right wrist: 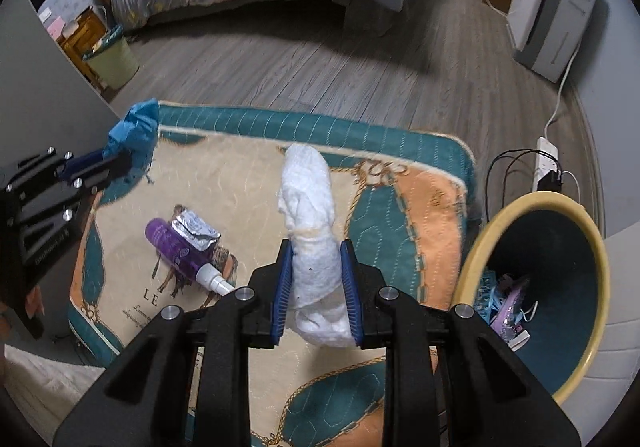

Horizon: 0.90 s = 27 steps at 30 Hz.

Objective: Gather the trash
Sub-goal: 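Grasp the blue mask with the left tool while the right tool grasps the white tissue, then carry the blue mask and white tissue over the bin with both tools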

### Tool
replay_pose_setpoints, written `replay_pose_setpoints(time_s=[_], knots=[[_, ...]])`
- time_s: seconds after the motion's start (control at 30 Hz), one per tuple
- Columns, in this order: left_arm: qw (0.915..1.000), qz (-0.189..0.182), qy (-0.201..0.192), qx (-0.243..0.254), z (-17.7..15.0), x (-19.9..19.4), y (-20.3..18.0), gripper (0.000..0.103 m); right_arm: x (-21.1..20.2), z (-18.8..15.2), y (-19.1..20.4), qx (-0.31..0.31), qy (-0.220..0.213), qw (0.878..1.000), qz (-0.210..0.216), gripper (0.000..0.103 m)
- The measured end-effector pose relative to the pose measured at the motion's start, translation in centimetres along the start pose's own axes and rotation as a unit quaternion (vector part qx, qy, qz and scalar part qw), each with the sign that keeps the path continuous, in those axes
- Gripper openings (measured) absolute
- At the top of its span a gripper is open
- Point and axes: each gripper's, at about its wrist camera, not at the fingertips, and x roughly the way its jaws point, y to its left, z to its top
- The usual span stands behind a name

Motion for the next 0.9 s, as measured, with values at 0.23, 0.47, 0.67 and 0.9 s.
replay_pose_setpoints(time_s=[0.23, 0.47, 0.67, 0.9], knots=[[0.9996, -0.008, -0.021, 0.018, 0.6, -1.3, -1.6, 0.018, -2.0, -0.3, -1.6, 0.020, -0.017, 1.000, -0.015, 0.024], [0.9982, -0.038, -0.041, 0.024, 1.5, -2.1, -3.6, 0.018, -4.0, -1.0, -4.4, 0.048, -0.036, 0.998, -0.037, 0.024], [0.9953, -0.072, -0.054, 0.036, 2.3, -2.3, -6.4, 0.018, -5.4, -2.0, -8.2, 0.090, -0.047, 0.994, -0.052, 0.024], [0.9890, -0.129, -0.061, 0.041, 3.2, -2.1, -9.6, 0.017, -6.0, -3.8, -13.7, 0.152, -0.049, 0.984, -0.080, 0.024]])
